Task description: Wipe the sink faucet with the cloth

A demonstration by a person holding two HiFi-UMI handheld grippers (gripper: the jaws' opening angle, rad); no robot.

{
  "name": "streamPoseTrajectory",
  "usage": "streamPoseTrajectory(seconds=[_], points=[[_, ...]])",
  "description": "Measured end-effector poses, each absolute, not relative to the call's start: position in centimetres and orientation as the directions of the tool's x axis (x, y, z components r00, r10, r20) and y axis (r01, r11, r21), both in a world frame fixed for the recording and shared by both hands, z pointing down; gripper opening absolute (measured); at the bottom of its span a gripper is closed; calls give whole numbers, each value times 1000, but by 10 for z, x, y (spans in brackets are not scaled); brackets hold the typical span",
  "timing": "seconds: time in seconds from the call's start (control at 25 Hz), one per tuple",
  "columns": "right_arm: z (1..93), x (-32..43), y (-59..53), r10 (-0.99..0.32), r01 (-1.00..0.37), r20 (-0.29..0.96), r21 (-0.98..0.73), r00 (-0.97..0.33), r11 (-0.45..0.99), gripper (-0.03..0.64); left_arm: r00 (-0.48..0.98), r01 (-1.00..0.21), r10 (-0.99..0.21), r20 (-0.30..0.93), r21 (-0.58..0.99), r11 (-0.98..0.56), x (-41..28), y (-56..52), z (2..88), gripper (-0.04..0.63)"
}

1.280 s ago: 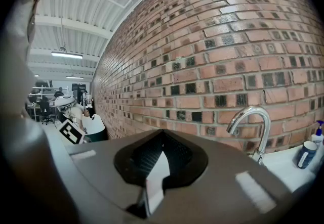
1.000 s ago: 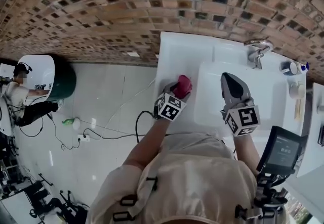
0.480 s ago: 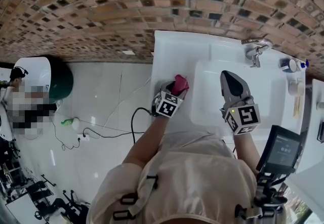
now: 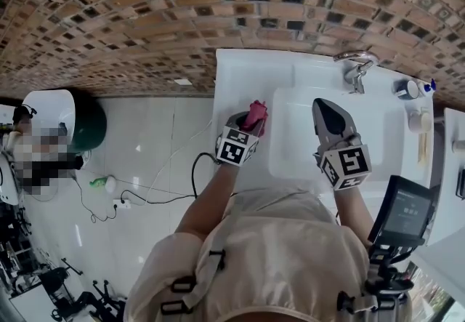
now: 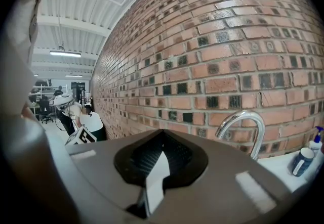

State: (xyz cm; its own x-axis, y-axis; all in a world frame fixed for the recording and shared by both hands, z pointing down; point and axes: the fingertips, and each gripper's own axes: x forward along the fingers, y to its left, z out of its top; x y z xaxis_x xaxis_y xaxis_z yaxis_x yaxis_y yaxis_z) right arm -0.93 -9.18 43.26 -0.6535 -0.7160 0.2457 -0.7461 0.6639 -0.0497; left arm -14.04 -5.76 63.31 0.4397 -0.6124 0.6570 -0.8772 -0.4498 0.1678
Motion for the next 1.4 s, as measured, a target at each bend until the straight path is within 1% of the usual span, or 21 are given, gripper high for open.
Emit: streamPoseTrajectory(seconds=[0.08,0.16,0.28,0.44,0.56,0.68,0.96,1.08,1.24,1.4], points=[[422,-4,-94,-720,-744,225,-33,-656,667,-9,465,-871,-680,567,154,-466,-128,-73,589,112],[411,4,-98,-731,-750,207,-17,-650,662,-9,479,-865,-742,468,106,-491,-114,-91,542,114],[394,23,-105,-758,-770,175,-3,-629,638,-9,505,-852,-803,315,37,-522,-88,-114,477,115],[379,51,-116,-791,-798,141,14,-596,603,-9,558,-828,-820,128,22,-560,-48,-127,409,115],[377,74,-125,-811,-817,133,12,-570,576,-9,591,-807,-805,49,15,-591,-13,-135,380,115],[379,96,-133,-824,-832,135,3,-550,555,-9,625,-781,-780,42,4,-625,21,-151,376,115],[386,137,-153,-842,-852,146,-19,-520,523,-9,664,-746,-742,93,6,-666,88,-209,387,115],[390,154,-164,-844,-856,153,-32,-514,516,-9,670,-741,-733,119,39,-670,111,-233,394,115],[397,166,-172,-847,-860,155,-57,-509,507,-9,665,-745,-729,164,79,-662,112,-252,404,116],[410,169,-176,-837,-855,177,-75,-518,514,-9,620,-784,-767,165,97,-613,91,-258,411,118]])
